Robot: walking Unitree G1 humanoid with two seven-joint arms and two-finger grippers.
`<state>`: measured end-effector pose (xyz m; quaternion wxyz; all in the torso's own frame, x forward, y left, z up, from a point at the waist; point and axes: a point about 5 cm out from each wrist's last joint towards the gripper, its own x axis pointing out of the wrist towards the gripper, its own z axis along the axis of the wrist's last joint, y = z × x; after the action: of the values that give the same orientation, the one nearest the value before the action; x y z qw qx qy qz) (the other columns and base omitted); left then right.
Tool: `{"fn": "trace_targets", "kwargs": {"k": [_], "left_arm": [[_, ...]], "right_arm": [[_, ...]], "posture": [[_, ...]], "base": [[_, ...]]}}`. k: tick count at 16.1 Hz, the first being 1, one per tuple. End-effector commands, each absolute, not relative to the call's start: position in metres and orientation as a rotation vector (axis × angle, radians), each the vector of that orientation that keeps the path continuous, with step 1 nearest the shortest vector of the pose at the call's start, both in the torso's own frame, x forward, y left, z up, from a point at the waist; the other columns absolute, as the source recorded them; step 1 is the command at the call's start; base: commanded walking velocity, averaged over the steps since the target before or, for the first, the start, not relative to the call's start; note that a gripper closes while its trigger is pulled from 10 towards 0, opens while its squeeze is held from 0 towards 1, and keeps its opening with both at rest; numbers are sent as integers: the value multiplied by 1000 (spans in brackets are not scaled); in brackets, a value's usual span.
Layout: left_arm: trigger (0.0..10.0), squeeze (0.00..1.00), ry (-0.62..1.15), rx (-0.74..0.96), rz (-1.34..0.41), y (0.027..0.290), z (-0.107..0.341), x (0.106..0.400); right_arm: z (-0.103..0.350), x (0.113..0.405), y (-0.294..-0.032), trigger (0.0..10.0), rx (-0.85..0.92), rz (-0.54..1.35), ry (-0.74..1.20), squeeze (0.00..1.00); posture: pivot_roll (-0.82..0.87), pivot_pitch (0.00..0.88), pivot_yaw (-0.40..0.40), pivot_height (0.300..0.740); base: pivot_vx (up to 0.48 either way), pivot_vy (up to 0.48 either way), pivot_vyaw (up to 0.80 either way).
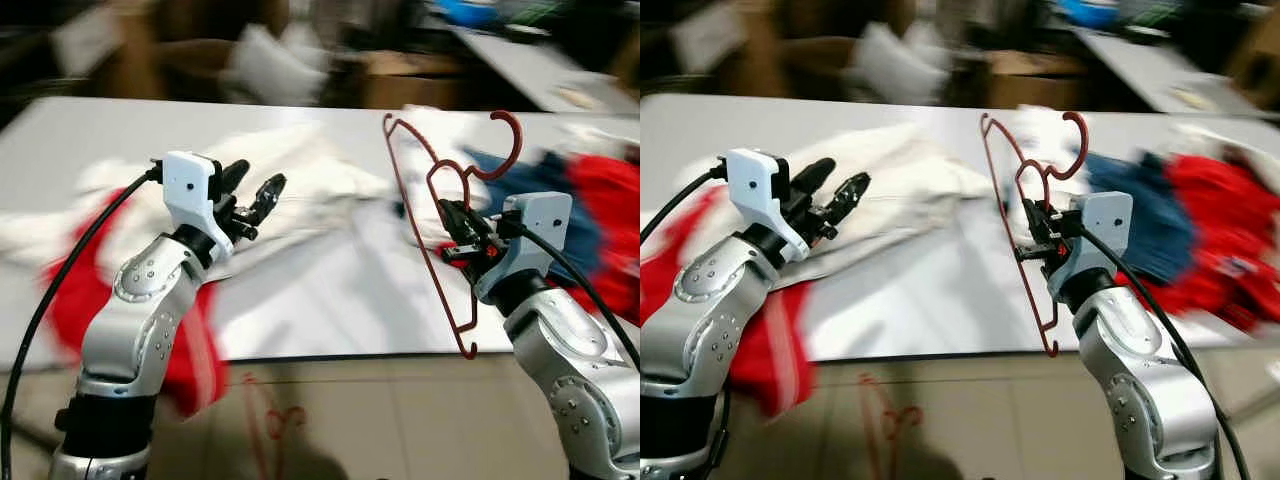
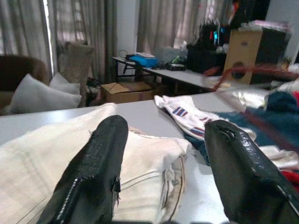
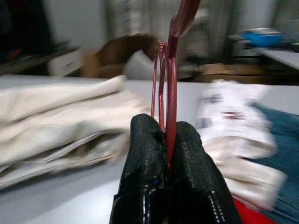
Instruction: Hang hanger
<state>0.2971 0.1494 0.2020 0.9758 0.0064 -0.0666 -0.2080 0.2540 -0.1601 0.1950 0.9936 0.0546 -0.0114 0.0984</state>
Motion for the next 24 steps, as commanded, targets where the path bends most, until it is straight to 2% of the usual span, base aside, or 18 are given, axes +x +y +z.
{"fn": "trace_targets", "kwargs": {"k": [1,3,8,11,15,18,21,24], "left_arm": [[10000,0,-122,36,-413,141,195,293],[10000,0,-107,65,-375,140,187,290],[10000,0,-107,105,-324,143,186,291],[10000,0,-98,103,-312,143,183,291],[10000,0,-65,93,-319,147,173,287],[10000,0,-58,104,-327,147,171,286],[10000,0,-50,114,-325,147,169,287],[10000,0,-38,124,-319,149,167,287]], "right_arm": [[197,253,-171,10000,95,124,-46,0],[195,253,-176,10000,115,88,-46,0],[189,256,-184,10000,110,87,-15,0],[175,252,-187,10000,138,65,46,0],[166,248,-193,10000,0,80,71,0],[160,246,-190,10000,80,102,101,0],[157,246,-190,10000,74,105,104,0],[158,248,-191,10000,61,108,93,0]], "posture": [[-123,0,-14,740],[-126,0,-17,740],[-119,0,-29,740],[-121,0,-26,740],[-126,0,-21,740],[-125,0,-20,740],[-122,0,-24,740],[-122,0,-23,740]], "base": [[0,-296,-800],[0,-296,-675],[0,-301,0],[0,0,0],[0,0,0],[273,0,-221],[291,0,-690],[299,0,0]]}}
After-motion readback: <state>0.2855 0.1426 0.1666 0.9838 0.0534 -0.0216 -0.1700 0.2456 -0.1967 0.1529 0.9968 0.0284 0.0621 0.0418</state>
